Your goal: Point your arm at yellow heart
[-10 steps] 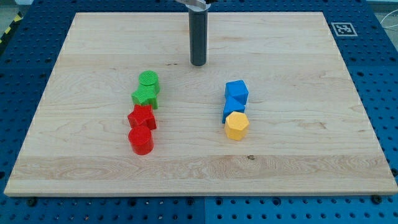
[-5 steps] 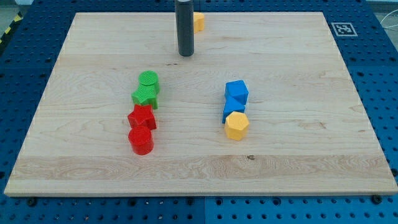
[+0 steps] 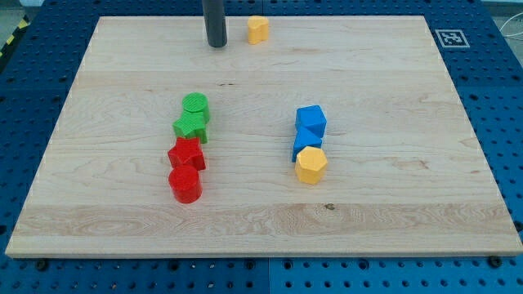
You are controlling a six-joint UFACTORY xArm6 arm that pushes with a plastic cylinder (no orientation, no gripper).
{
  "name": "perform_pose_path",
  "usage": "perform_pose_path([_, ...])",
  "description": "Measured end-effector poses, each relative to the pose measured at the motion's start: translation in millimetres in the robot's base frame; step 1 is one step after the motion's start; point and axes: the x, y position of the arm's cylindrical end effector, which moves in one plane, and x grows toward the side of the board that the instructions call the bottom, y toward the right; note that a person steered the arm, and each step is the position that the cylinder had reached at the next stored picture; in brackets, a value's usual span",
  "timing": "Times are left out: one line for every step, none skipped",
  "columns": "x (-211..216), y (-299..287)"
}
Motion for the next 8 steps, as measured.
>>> perform_pose_path([-14, 0])
perform_pose_path([-19, -3])
perform_pose_path([-24, -7])
perform_pose_path([-42, -13])
perform_pose_path([-54, -14])
perform_pose_path([-54, 0])
perform_pose_path([-54, 14])
perform_pose_path([-53, 32])
